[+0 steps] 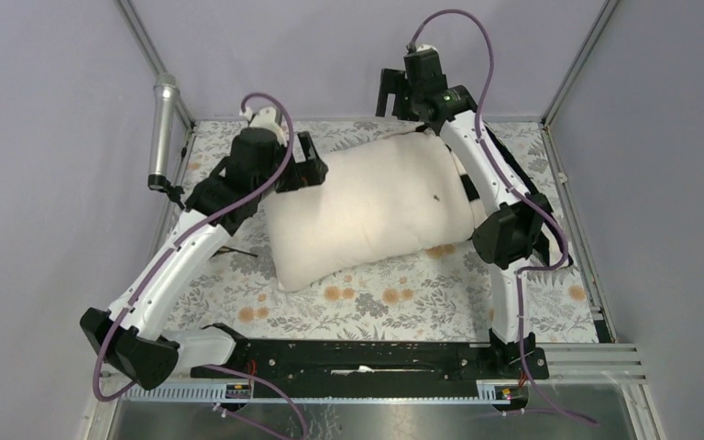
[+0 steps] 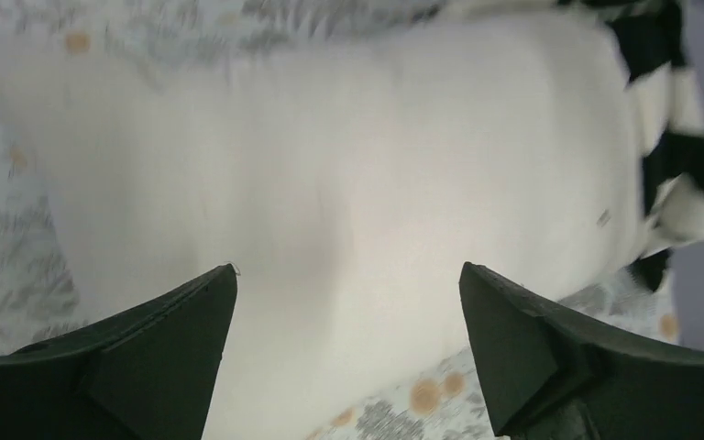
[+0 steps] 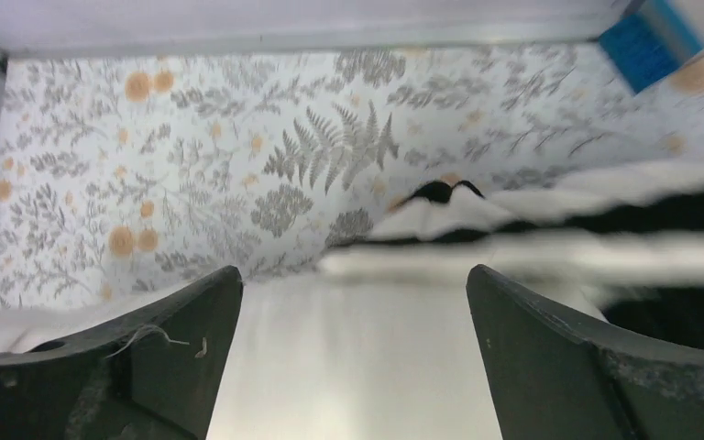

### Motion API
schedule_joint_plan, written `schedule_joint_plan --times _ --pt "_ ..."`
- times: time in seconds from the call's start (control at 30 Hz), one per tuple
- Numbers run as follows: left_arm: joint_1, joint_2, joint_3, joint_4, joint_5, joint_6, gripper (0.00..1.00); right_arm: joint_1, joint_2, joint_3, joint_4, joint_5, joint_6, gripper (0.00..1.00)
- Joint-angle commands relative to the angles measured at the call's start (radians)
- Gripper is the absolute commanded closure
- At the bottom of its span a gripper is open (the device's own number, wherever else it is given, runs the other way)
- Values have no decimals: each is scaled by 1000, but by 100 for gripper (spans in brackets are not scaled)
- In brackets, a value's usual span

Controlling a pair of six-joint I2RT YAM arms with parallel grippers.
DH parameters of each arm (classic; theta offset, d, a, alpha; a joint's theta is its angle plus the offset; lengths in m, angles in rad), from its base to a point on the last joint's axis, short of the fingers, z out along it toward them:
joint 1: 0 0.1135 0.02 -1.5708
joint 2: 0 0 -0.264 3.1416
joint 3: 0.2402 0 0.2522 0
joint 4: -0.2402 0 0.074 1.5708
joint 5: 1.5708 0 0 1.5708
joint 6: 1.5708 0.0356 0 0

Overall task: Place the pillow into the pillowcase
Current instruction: Stuff the pillow into the pillowcase.

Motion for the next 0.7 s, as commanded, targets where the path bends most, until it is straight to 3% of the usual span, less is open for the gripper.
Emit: schedule_joint_plan --times 0.0,0.17,0.27,0.43,0.67 --pt "22 -20 -212 52 -54 -33 1 8 -91 80 -75 158 -64 0" --pt "73 81 -323 190 -34 -94 3 5 -229 -194 4 311 -112 1" --pt "89 112 -329 218 -32 -118 6 -6 -264 -345 68 364 -154 7" --pt "104 56 -333 210 -70 -99 7 -30 -292 -478 87 410 -132 17" --pt "175 37 -330 173 -85 -57 1 -44 -347 -641 104 528 -70 28"
